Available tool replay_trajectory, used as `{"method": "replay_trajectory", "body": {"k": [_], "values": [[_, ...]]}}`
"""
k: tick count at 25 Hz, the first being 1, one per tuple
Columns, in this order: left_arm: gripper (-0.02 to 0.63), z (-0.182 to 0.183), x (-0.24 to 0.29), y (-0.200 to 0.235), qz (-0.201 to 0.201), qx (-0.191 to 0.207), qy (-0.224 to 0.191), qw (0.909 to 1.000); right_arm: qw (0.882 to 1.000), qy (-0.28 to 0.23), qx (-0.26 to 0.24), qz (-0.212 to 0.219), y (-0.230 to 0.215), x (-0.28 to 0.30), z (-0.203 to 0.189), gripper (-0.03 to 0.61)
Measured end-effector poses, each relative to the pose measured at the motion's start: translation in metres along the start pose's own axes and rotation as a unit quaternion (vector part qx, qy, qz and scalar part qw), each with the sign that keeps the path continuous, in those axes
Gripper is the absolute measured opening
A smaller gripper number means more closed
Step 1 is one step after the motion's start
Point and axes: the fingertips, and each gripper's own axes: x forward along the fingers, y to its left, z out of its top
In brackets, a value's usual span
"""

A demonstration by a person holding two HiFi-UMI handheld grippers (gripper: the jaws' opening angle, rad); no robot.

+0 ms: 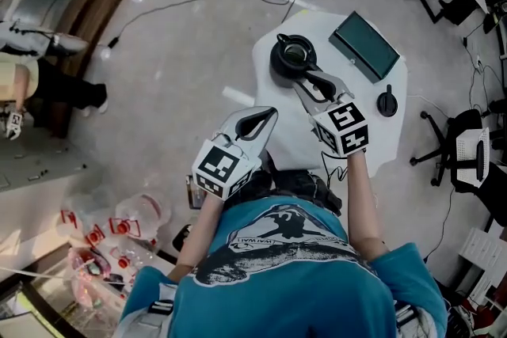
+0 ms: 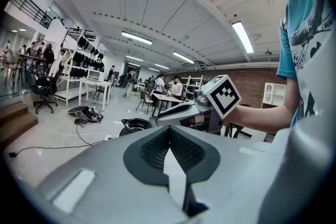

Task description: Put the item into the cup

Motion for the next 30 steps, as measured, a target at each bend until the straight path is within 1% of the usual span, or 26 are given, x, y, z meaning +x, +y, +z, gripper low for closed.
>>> {"method": "replay_trajectory", "body": {"k": [4,8,17,25,30], "values": [[0.006,-0.003,-0.017,-0.013,-0.004,0.008,-0.002,1.0,1.0,-0.016,0.018,-0.004,0.025,-0.018,-0.005,0.1],[0.006,-0.012,-0.034,-0.031,-0.014,0.013,0.001,0.9998,0.999,-0.02,0.035,-0.012,0.05,-0.035,-0.02,0.084],[0.006,-0.043,-0.055,-0.073,-0.057,0.006,0.023,0.9981,0.994,-0.032,0.104,-0.028,0.096,-0.073,-0.057,0.078],[0.006,-0.053,-0.053,-0.104,-0.091,0.013,0.031,0.9953,0.987,-0.04,0.151,-0.048,0.109,-0.109,-0.085,0.071],[0.006,-0.054,-0.049,-0.111,-0.099,0.017,0.034,0.9944,0.984,-0.041,0.163,-0.064,0.109,-0.125,-0.097,0.071]]}}
